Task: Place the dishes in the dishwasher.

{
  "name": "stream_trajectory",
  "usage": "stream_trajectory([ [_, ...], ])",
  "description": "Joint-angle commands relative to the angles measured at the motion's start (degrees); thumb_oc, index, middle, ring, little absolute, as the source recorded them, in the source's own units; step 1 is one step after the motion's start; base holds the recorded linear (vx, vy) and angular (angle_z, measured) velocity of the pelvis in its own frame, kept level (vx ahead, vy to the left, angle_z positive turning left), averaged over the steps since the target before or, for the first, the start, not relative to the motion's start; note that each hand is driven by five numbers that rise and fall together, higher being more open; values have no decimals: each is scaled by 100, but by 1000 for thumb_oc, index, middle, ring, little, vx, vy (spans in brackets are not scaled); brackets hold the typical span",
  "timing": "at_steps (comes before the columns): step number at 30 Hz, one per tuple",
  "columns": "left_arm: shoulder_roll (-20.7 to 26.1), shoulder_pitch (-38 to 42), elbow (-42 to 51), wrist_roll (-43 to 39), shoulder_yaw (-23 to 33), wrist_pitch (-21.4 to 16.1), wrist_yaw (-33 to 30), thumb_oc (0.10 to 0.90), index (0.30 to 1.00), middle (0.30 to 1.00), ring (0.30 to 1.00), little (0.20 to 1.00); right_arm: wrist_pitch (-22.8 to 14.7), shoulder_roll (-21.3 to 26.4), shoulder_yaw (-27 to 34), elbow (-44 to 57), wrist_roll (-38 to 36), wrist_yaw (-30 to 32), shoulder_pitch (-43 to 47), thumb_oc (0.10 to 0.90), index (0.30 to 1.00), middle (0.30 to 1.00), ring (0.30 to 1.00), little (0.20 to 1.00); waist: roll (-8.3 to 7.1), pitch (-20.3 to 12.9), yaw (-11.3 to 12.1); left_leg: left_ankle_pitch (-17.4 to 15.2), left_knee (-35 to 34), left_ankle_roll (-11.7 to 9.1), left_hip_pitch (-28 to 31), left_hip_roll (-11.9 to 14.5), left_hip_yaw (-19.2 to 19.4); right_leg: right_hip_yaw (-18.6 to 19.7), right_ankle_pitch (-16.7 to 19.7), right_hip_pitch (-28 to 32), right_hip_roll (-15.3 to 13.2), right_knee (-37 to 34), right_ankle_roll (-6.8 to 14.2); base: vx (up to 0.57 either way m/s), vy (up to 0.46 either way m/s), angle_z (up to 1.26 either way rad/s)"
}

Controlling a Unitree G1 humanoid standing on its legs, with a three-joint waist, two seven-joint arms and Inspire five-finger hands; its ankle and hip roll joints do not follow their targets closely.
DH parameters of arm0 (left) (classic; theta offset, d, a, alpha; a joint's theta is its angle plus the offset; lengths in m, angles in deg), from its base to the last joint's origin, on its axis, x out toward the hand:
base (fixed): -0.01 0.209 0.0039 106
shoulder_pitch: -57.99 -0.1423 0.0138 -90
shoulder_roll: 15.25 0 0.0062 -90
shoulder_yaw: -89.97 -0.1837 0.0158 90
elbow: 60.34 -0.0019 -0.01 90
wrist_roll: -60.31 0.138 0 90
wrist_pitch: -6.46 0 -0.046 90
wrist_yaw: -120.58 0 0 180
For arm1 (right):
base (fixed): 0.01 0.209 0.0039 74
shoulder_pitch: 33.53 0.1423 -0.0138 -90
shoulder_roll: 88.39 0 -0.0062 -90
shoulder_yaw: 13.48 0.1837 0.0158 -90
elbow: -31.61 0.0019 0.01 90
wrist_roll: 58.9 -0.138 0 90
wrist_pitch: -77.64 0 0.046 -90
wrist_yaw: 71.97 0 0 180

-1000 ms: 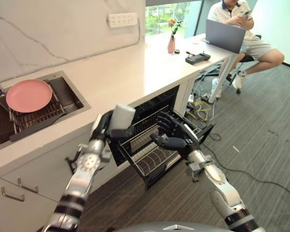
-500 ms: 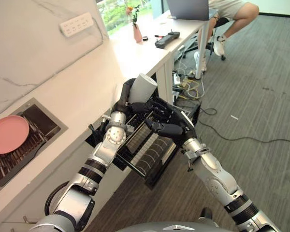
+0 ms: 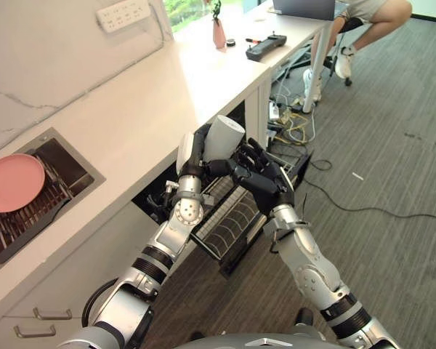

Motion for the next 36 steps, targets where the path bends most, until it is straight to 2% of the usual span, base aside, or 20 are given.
stream_trajectory([
  [1, 351, 438, 267, 312, -214, -325, -375, 400, 300, 300, 300, 300, -808, -1044, 215, 565, -381, 99, 911, 800, 900, 900, 900, 900, -486, -356, 148, -423, 461, 70, -140, 37, -77, -181, -371, -16, -494, 200, 469, -11, 6, 21],
  [6, 250, 265, 379, 157, -382, -385, -231, 400, 300, 300, 300, 300, -848, -1239, 149, 147, -751, 155, 1054, 800, 900, 900, 900, 900, -624, -478, 313, -421, 357, 105, -84, 21, -195, -249, -373, 78, -462, 209, 456, -5, 9, 18],
  [10, 247, 217, 502, -59, -526, -391, 15, 400, 300, 300, 300, 300, -760, -1375, 109, -296, -1041, 181, 1282, 800, 900, 900, 900, 900, -711, -578, 479, -418, 286, 138, -59, -16, -278, -311, -355, 131, -469, 208, 448, 5, 7, 10],
  [15, 244, 289, 502, -99, -629, -347, 206, 400, 300, 300, 300, 300, -537, -1435, -71, -523, -1069, 207, 1449, 800, 900, 900, 900, 900, -772, -632, 574, -418, 220, 148, -15, -38, -309, -354, -330, 180, -473, 189, 448, 8, 2, 7],
  [25, 238, 431, 485, 40, -641, -225, 134, 400, 300, 300, 300, 300, -267, -1735, -254, -973, -746, 780, 1694, 800, 900, 900, 900, 900, -739, -670, 661, -404, 166, 147, 53, -47, -311, -398, -329, 253, -458, 119, 433, 2, 0, 1],
  [30, 233, 490, 481, 46, -658, -186, 139, 400, 300, 300, 300, 300, -171, -1786, -308, -1091, -641, 817, 1799, 800, 900, 900, 900, 900, -732, -664, 693, -397, 184, 142, 41, -41, -327, -416, -336, 269, -452, 117, 430, 0, 0, 0],
  [36, 112, 807, 352, 433, -999, -131, 251, 400, 300, 300, 300, 300, -19, -1905, -410, -1580, -629, 842, 2023, 800, 900, 900, 900, 900, -707, -670, 718, -385, 171, 134, 52, -38, -335, -431, -332, 291, -453, 105, 428, 0, 0, 0],
])
